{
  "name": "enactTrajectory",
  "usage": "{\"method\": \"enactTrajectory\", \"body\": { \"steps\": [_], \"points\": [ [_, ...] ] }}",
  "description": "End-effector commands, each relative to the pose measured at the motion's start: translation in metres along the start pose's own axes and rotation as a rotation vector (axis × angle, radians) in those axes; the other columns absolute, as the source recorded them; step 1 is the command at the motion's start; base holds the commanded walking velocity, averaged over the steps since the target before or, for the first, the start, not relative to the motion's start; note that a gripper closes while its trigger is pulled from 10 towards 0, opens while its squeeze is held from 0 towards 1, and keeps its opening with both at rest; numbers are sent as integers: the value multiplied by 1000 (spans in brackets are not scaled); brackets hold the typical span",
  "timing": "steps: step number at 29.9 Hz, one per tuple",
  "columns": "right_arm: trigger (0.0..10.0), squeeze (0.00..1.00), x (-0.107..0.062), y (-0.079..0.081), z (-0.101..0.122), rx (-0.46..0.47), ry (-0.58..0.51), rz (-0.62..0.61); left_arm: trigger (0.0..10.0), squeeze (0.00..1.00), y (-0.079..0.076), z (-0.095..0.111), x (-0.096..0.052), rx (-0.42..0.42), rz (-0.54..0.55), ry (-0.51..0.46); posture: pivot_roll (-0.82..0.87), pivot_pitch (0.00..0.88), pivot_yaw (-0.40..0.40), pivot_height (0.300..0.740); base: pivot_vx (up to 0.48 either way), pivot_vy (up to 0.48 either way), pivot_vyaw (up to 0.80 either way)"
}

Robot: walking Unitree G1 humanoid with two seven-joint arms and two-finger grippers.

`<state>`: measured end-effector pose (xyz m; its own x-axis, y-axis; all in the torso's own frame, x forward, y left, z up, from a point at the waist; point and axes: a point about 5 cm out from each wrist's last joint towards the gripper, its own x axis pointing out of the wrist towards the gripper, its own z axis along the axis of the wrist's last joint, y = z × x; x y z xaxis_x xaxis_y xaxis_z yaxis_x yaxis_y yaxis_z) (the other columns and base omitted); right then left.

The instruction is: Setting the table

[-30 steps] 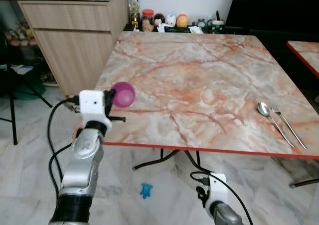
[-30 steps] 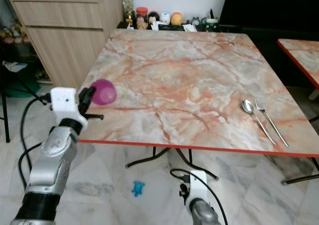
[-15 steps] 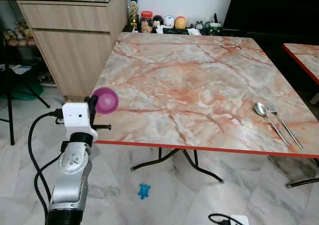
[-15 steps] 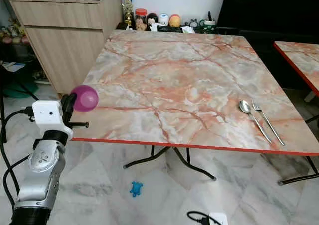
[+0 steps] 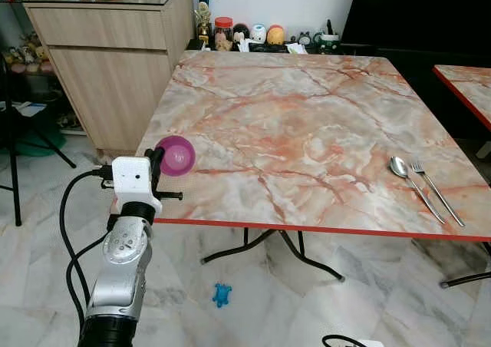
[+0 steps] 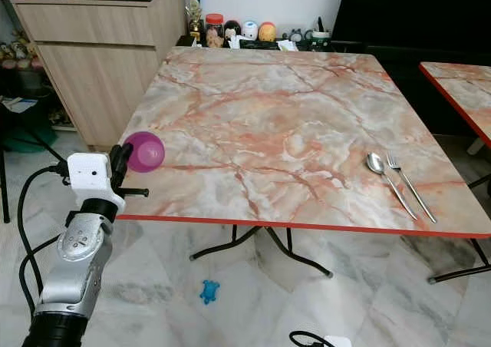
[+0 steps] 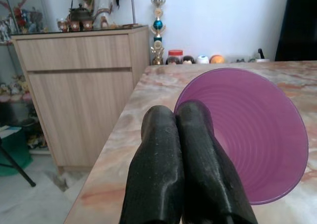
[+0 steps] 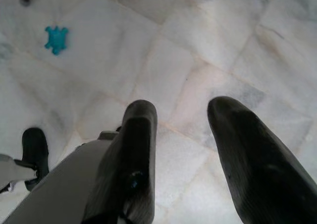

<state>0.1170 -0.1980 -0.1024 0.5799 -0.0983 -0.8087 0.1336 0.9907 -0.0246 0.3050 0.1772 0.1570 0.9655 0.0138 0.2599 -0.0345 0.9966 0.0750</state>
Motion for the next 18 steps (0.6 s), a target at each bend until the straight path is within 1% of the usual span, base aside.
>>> {"method": "enactTrajectory", "body": {
  "steps": [1, 10, 14, 18],
  "points": [
    [10000, 0, -1, -5, -2, 29, 7, -21, 10000, 0, -6, 4, 2, -1, -18, -24, 151, 0, -52, 740, 0, -480, 0],
    [10000, 0, 0, -10, 0, 83, 2, -58, 10000, 0, -6, 4, 8, -1, -18, -31, 144, 0, -54, 740, 0, -480, 0],
    [10000, 0, 0, -13, 2, 119, 2, -84, 10000, 0, -8, 3, 10, -5, -19, -33, 138, 0, -54, 740, 0, -480, 0],
    [10000, 0, 0, -14, 3, 110, 0, -80, 10000, 0, -11, 4, 11, -17, -21, -39, 136, 0, -58, 740, 0, -474, 0]
  ]
}}
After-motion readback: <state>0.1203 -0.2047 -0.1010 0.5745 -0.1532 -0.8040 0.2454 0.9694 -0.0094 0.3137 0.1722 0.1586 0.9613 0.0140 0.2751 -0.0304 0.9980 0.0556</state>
